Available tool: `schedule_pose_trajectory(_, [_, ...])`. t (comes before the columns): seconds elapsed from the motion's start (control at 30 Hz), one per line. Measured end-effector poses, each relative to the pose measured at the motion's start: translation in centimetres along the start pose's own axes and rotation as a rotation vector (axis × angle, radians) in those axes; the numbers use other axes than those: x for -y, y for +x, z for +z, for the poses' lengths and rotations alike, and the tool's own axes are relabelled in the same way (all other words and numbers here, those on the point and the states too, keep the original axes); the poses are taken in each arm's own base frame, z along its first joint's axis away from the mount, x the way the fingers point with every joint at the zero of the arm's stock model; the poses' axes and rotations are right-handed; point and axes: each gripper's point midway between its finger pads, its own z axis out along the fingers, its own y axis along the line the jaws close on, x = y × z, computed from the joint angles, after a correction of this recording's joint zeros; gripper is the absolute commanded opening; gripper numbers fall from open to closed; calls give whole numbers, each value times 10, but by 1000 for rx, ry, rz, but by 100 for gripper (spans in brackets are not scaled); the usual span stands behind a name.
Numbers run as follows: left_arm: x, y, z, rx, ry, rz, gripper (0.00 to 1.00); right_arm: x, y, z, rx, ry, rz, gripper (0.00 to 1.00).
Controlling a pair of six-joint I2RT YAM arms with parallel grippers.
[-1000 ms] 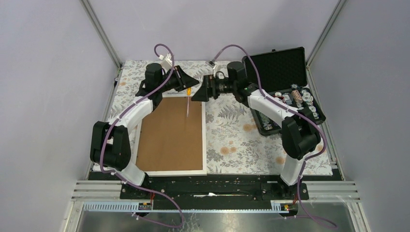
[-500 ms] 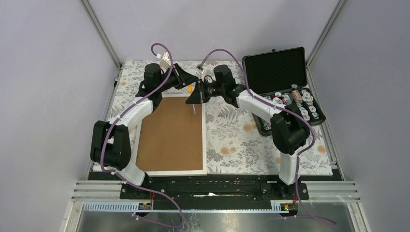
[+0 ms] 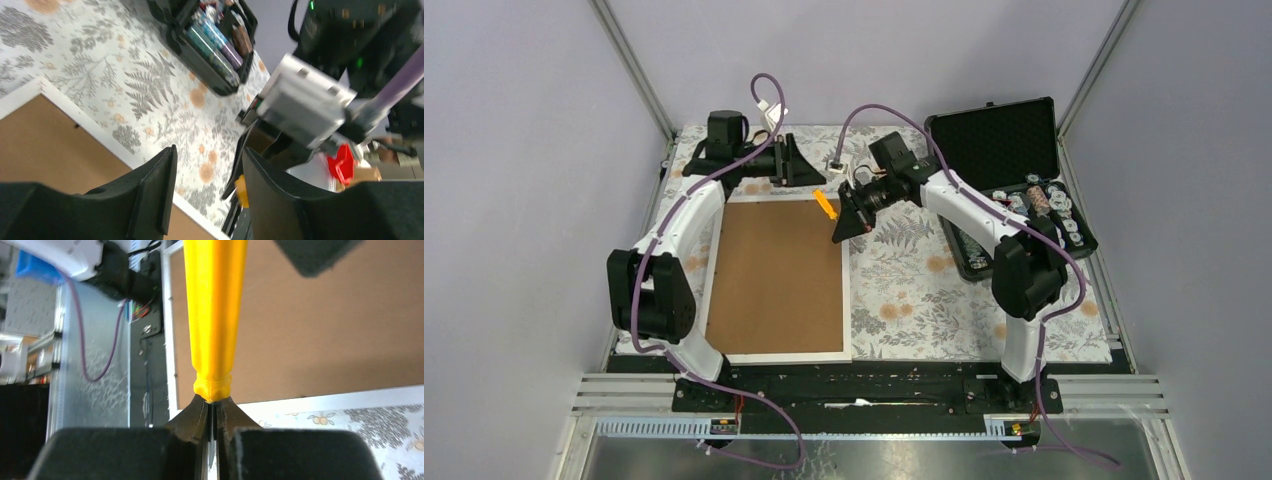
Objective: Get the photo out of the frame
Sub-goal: Adjust the screwdriver.
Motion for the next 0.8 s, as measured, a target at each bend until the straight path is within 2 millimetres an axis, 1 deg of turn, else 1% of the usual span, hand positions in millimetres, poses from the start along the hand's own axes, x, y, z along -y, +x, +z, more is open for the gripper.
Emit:
schedule_pose_trajectory(0.1, [2,18,-10,-68,56,43,60,-19,5,-7,-47,-88,-52,0])
schedule_pose_trajectory(0.2, [6,37,-19,-126,122,100,61,-31,19,-11,-98,-165,-51,0])
schedule_pose_trajectory(0.3, [12,51,-23,-151,186,159,62,-34,33,-11,-149,-219,-27,0])
schedule_pose_trajectory(0.33, [13,55,-25,-154,200,187,64,-36,38,-11,-164,-240,-17,0])
schedule_pose_trajectory(0.4, [18,59,-27,-155,229,213,68,-38,46,-11,-190,-264,-1,0])
schedule_pose_trajectory(0.5, [30,64,-33,-154,274,243,70,-40,55,-13,-221,-284,13,0])
schedule_pose_trajectory(0.6, [39,67,-37,-149,306,274,71,-44,60,-16,-234,-297,18,0])
schedule_pose_trajectory(0.7, [46,78,-38,-158,325,281,71,-46,61,-17,-239,-304,17,0])
schedule_pose_trajectory(0.8, [54,93,-34,-185,349,299,70,-47,59,-18,-237,-310,15,0])
